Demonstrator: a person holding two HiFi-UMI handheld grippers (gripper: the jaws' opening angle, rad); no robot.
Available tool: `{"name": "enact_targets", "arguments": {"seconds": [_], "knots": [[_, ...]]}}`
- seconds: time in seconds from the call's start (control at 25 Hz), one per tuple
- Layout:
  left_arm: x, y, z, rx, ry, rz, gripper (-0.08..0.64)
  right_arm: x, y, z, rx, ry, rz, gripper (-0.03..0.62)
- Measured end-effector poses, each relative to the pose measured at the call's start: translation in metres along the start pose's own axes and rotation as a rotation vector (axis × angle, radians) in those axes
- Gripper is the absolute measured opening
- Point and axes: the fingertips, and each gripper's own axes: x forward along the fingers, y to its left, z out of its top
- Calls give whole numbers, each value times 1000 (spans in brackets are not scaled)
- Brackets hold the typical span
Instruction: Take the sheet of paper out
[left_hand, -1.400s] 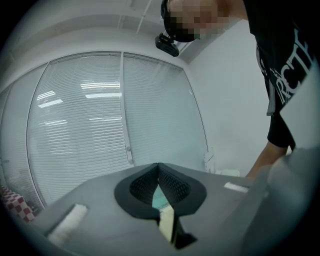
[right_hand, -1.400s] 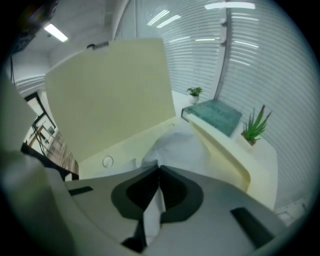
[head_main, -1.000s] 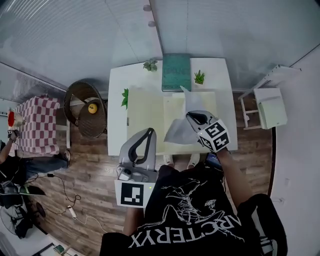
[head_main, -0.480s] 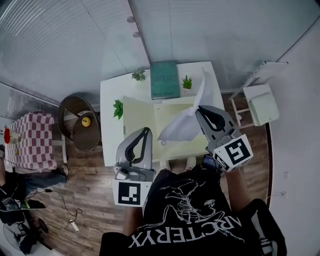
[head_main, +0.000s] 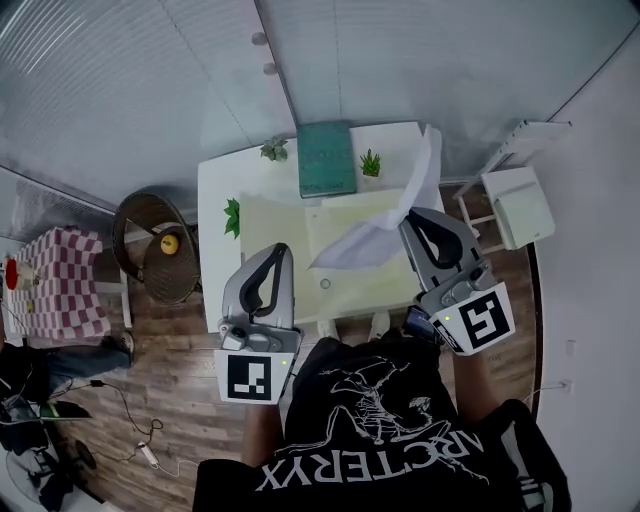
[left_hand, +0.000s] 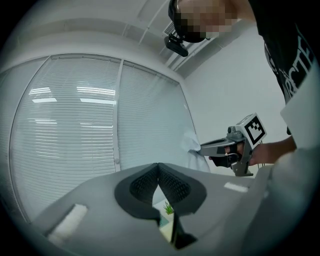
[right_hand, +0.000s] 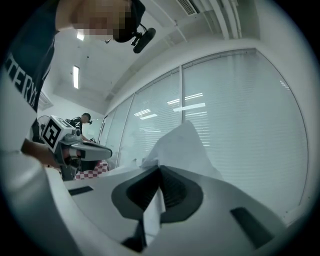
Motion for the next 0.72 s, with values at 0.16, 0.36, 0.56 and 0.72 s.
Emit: {"name": "enact_targets", "arguments": {"seconds": [0.16, 0.36, 0.56, 0.72], "knots": [[6, 8, 3, 20, -18, 3, 12, -1, -4, -3, -31, 3, -20, 14], [10, 11, 10, 24, -29, 3, 12, -3, -7, -1, -32, 5, -35, 14], [15, 14, 19, 46, -47, 4, 12, -4, -10, -1, -35, 7, -37, 14], [20, 16, 26, 59, -66, 8, 12, -8, -12, -1, -35, 1, -42, 14]]}}
